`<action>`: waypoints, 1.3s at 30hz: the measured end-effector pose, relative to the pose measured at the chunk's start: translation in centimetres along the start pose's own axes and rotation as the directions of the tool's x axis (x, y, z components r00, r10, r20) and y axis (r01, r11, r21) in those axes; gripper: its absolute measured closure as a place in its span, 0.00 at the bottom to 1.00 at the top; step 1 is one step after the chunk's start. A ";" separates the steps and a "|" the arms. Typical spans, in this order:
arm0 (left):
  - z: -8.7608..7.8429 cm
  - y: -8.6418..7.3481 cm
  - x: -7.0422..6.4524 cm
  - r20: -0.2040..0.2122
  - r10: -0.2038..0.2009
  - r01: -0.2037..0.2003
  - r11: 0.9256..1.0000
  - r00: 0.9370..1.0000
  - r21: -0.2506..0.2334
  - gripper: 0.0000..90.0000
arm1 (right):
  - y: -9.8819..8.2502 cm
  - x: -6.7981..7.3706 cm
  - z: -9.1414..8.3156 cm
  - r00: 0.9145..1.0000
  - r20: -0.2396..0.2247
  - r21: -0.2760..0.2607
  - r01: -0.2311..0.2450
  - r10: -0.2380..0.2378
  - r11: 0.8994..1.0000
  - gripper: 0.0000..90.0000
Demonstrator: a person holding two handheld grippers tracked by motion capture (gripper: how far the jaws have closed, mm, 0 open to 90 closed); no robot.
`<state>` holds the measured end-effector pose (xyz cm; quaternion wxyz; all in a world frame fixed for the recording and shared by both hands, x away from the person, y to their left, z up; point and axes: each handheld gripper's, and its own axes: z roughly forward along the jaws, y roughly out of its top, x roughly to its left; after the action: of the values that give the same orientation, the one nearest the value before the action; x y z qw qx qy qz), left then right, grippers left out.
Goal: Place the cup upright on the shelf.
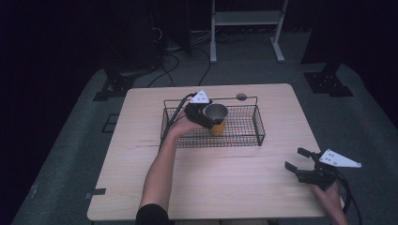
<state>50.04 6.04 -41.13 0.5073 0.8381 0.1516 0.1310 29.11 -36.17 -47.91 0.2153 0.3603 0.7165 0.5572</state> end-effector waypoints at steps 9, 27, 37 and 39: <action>-0.4 0.9 -0.3 -0.003 0.013 -0.013 0.999 1.000 -0.038 0.02 | 0.0 -0.1 -0.1 1.000 -0.007 -0.005 -0.006 0.006 1.000 0.15; -2.0 2.6 -1.6 0.001 0.043 -0.043 0.995 0.999 -0.095 0.01 | 0.0 0.0 0.0 1.000 0.007 -0.003 -0.006 0.006 1.000 0.15; -3.2 2.9 -2.7 0.003 0.056 -0.055 0.991 0.998 -0.125 0.01 | 0.0 0.0 -0.1 1.000 0.009 -0.006 -0.008 0.008 1.000 0.15; -3.4 2.9 -3.0 0.002 0.060 -0.060 0.991 0.998 -0.123 0.01 | 0.0 0.0 -0.1 1.000 0.010 -0.007 -0.009 0.009 1.000 0.15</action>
<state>46.40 6.39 -37.20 0.5542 0.8099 0.1165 0.1527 29.05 -36.21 -47.89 0.2176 0.3656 0.7117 0.5589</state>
